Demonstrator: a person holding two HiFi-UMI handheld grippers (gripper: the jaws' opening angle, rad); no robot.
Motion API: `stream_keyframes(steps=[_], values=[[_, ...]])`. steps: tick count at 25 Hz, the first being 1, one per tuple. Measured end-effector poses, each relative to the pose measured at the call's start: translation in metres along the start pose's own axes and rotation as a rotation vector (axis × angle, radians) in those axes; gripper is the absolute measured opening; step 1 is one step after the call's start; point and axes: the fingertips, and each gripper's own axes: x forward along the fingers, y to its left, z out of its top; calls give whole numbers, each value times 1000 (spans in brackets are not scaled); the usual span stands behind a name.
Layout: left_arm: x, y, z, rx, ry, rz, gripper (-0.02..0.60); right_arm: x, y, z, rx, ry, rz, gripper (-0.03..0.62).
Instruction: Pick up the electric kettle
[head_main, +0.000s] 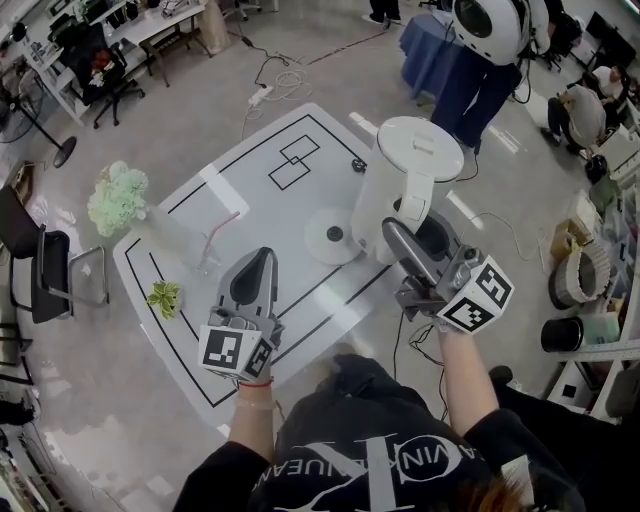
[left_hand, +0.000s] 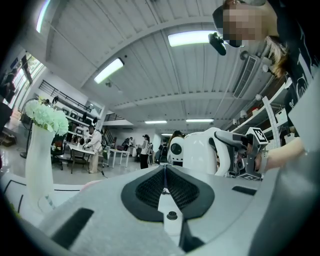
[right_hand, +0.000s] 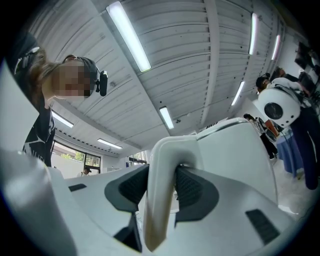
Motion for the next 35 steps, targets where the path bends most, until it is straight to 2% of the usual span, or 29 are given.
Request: stream_keyframes(steps=[16,35], values=[[16,-20,4,-6,-5,-53,17,-24,-11,19,-10,-30,-69,155],[16,-15,4,-7,-7,-52,17,-28,-19,23,-8,-57,-104,155]])
